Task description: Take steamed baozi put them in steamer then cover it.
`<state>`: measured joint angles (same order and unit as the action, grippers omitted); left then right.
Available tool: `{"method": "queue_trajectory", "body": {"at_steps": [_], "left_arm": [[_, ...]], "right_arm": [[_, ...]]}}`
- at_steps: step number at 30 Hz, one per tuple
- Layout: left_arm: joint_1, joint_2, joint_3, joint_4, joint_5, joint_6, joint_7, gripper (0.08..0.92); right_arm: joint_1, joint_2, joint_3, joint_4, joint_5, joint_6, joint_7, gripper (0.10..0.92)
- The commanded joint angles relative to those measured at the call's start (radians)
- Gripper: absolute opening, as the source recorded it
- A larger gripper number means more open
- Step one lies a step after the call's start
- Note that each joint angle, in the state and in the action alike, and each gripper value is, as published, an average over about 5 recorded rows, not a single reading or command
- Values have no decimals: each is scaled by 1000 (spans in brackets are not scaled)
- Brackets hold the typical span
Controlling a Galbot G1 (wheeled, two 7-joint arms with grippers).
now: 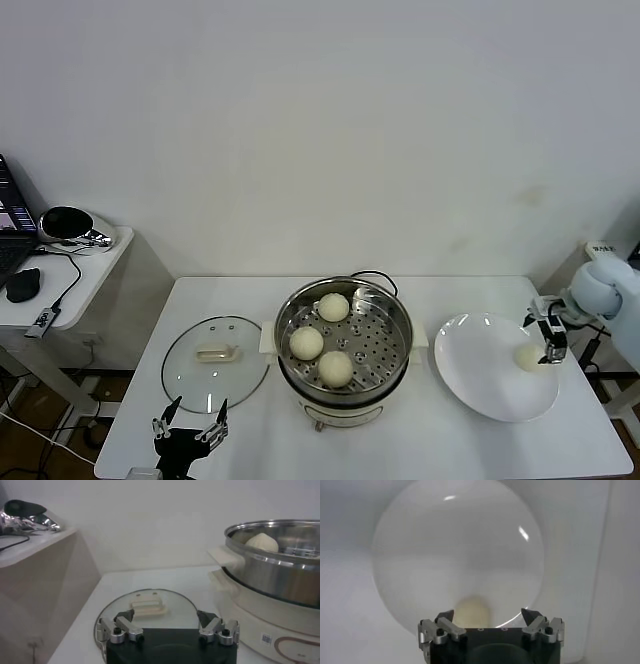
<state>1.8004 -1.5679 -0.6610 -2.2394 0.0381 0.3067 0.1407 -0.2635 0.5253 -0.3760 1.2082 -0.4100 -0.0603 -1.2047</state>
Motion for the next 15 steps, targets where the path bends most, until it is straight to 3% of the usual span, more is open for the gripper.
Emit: {"method": "queue_trajectory", "body": {"at_steps": [1, 15], "left_arm": [[0, 0, 0, 5, 1, 0, 0, 823], [-9, -3, -11, 18, 1, 0, 6, 823]], "right_arm": [[-53, 32, 44, -81, -65, 13, 11, 823], [-22, 100, 11, -158, -80, 18, 58, 823]]}}
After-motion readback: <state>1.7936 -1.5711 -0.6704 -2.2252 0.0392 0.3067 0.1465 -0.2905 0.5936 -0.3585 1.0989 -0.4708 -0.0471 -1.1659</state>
